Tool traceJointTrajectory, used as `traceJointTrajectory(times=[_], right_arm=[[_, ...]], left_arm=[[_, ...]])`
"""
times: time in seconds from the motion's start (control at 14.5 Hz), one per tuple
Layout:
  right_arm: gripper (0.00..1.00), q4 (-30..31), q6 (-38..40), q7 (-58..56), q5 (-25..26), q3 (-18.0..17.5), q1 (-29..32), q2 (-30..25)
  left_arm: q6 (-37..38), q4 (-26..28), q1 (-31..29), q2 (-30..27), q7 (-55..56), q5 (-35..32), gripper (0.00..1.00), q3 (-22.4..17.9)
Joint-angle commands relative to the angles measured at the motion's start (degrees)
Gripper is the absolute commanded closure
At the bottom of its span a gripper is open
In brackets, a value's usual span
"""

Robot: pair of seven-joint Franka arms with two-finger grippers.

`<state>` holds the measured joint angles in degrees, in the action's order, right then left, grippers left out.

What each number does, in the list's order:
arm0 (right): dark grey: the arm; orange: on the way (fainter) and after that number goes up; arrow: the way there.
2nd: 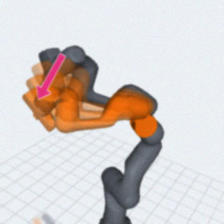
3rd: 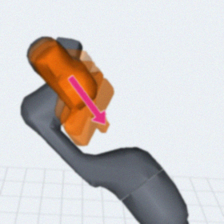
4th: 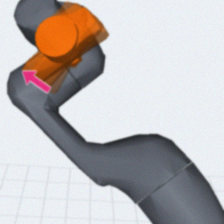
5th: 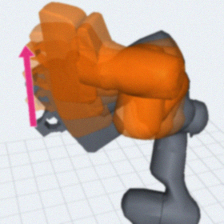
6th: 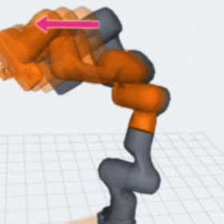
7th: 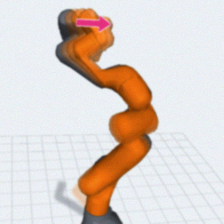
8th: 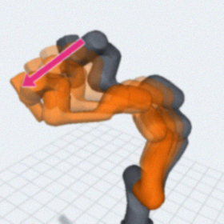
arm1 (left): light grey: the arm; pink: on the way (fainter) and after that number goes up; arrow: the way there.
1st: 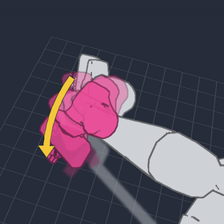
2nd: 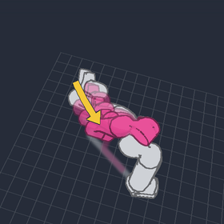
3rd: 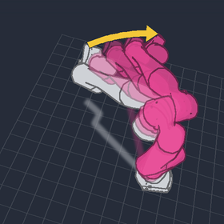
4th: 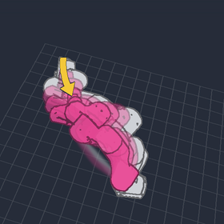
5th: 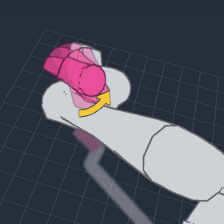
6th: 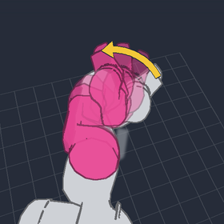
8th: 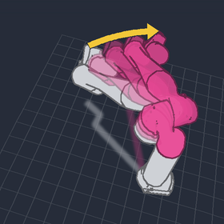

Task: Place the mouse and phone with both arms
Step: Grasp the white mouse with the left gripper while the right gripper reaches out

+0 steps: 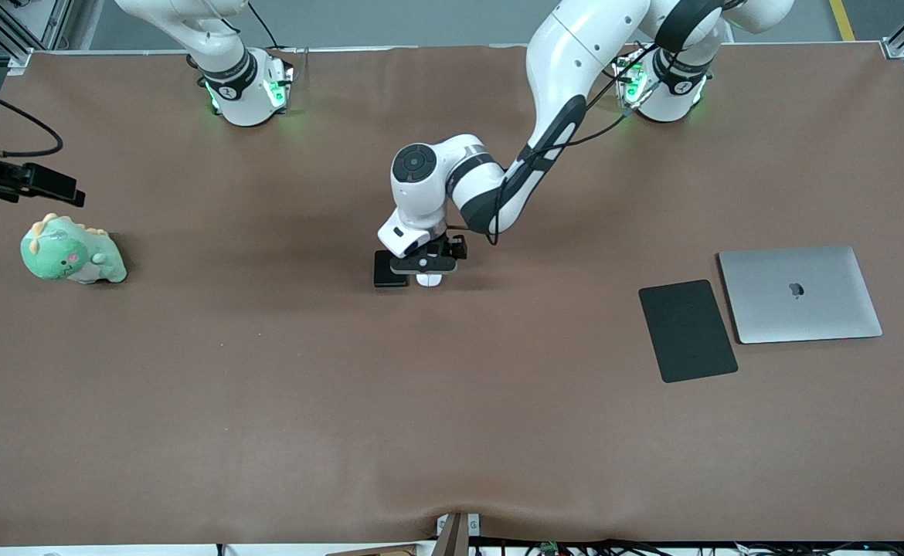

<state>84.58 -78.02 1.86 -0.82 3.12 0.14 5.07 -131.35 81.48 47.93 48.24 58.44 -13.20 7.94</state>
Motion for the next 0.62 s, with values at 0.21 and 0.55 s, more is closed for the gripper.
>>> traceJointTrajectory(times=[0.21,0.55], right_arm=[[0.00,-1.17,-0.82,-0.36,0.03,-0.39,-0.75,3.37],[0.00,-1.09,-2.66,-0.28,0.03,-0.39,-2.78,6.18]], left_arm=[[-0.22,-1.59,0.85,1.94,0.10,-2.70,0.00,-0.55],[-0.39,-1.76,0.94,3.08,0.10,-2.97,0.00,-0.47]])
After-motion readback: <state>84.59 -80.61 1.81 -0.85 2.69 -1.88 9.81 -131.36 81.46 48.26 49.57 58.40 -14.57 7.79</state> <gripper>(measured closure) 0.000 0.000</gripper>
